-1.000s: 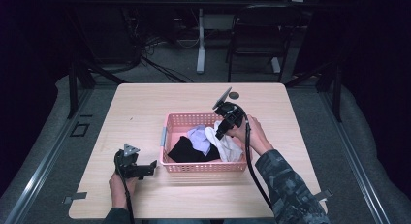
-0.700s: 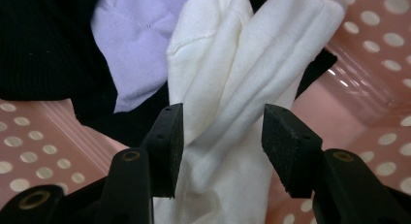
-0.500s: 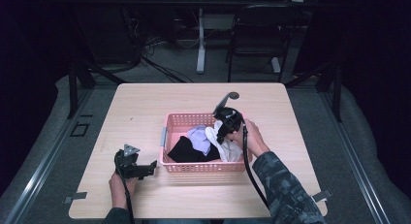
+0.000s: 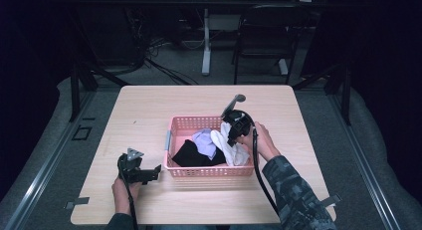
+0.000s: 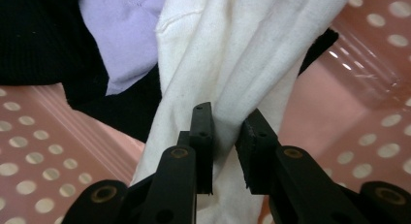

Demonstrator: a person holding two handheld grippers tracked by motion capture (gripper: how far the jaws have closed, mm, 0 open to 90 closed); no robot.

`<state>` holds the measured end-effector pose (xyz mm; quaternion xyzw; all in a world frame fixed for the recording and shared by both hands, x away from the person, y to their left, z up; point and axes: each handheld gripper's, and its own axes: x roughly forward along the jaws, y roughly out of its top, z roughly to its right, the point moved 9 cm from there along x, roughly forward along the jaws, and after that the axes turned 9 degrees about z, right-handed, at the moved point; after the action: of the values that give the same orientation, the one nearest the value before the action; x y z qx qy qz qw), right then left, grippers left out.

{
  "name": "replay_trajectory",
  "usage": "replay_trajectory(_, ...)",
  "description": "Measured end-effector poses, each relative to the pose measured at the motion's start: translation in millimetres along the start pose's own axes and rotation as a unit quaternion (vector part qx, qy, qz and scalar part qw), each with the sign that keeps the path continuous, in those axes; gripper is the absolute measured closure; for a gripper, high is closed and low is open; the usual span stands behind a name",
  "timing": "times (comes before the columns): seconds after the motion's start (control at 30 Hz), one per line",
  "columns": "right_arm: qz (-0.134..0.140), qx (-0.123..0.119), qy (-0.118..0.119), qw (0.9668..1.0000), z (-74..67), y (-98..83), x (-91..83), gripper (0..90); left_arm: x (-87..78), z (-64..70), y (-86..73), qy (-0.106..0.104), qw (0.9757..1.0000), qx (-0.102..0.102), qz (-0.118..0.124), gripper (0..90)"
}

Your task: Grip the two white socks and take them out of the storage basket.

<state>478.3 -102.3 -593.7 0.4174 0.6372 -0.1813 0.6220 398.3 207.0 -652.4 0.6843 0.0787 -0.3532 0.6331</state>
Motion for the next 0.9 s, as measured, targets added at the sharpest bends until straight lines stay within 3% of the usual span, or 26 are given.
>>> replay_trajectory(0.33,0.017,-0.013,0.001,0.9998,-5.2,6.1,-26.7,78.5,0.0,0.2,-0.1,-0.001,1.0,-0.001,0.0,0.0)
replay_trajectory(0.4,0.032,-0.006,0.0,0.9995,-8.7,9.1,-30.8,78.8,0.0,0.0,0.0,0.0,1.0,0.0,0.0,0.0)
replay_trajectory(0.67,0.028,-0.028,-0.004,0.9992,-13.1,14.2,-48.2,79.7,0.0,0.1,0.0,0.0,1.0,0.0,0.0,0.0)
replay_trajectory(0.9,0.043,-0.03,-0.002,0.9986,-15.3,19.2,-60.6,80.0,0.1,0.2,-0.1,-0.001,1.0,-0.001,0.0,0.0)
